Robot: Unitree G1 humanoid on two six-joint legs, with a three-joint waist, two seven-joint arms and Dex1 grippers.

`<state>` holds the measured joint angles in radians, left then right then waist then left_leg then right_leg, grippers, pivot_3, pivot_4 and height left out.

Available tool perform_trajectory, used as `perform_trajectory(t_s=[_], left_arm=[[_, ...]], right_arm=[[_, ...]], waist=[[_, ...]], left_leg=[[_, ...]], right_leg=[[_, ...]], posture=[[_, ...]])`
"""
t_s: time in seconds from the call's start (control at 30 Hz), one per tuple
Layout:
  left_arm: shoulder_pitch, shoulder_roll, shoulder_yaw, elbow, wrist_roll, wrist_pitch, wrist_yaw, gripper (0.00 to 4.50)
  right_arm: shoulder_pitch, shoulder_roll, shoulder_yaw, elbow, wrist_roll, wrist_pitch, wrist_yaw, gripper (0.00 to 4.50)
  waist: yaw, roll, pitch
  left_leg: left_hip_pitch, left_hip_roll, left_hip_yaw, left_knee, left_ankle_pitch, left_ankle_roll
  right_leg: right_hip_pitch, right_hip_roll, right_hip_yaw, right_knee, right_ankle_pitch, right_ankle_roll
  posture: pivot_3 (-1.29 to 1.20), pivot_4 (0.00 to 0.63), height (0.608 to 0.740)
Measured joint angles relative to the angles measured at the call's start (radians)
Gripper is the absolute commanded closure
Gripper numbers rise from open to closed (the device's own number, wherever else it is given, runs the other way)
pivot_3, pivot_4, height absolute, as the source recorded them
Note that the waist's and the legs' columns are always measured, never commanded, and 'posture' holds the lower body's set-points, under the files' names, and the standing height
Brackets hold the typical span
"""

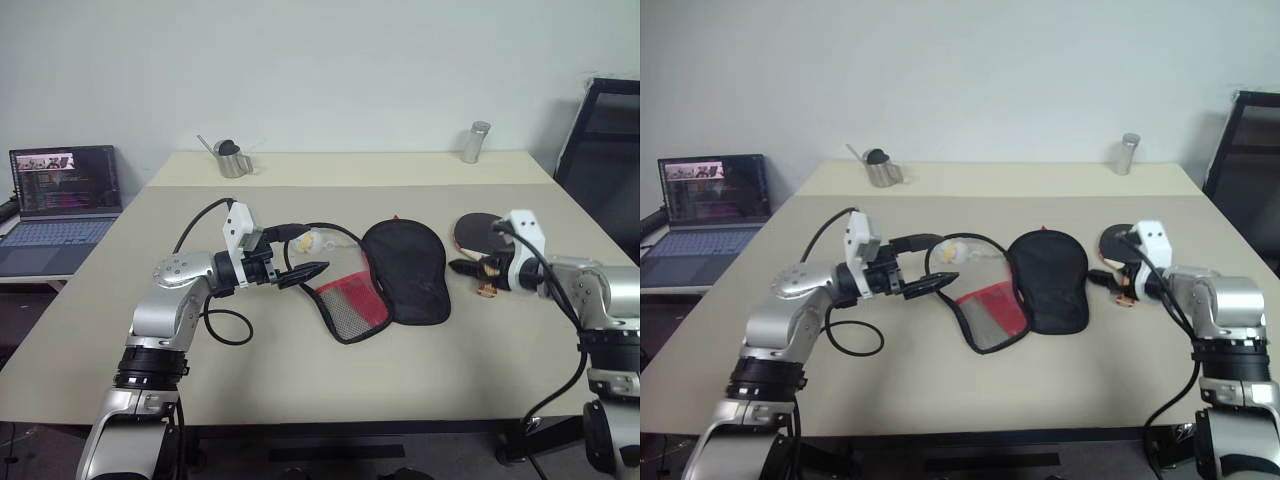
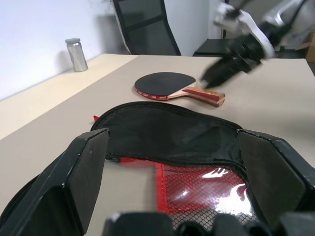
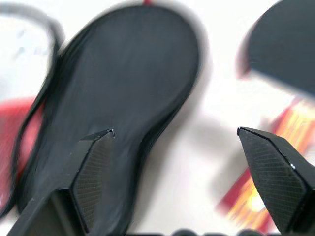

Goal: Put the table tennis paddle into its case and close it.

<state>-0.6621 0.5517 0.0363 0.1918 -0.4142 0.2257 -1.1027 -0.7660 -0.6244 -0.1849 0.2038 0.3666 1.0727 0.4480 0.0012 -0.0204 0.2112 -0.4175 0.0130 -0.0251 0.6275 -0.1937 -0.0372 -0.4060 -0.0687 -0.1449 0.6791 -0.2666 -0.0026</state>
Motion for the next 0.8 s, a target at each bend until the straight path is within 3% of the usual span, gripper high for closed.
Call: perform_trajectory(t_s=[0.3,0.8], left_arm=[[-0.026,-0.007,-0.003,0.034,0.013,-0.018,-0.002,0.0],[-0.025,-0.007,-0.003,0.039,0.022,-0.019,0.003,0.0]], right_arm=[[-0.076,0.068,0.008,0.349,-0.152,-0.209,-0.214,0.02],[-0.168,0.126,0.023,0.585,-0.222,-0.35,-0.251,0.02]], waist=[[-0.003,0.0,0.0],[-0.004,0.0,0.0]], left_leg=[[0.0,0.0,0.003,0.0,0.0,0.0],[0.001,0.0,0.004,0.001,0.0,0.001]], right_leg=[[0.0,-0.002,0.001,0.0,0.001,0.0],[0.0,-0.001,0.003,0.0,0.004,-0.005]], posture=[[0.0,0.15,0.74],[0.0,0.15,0.74]])
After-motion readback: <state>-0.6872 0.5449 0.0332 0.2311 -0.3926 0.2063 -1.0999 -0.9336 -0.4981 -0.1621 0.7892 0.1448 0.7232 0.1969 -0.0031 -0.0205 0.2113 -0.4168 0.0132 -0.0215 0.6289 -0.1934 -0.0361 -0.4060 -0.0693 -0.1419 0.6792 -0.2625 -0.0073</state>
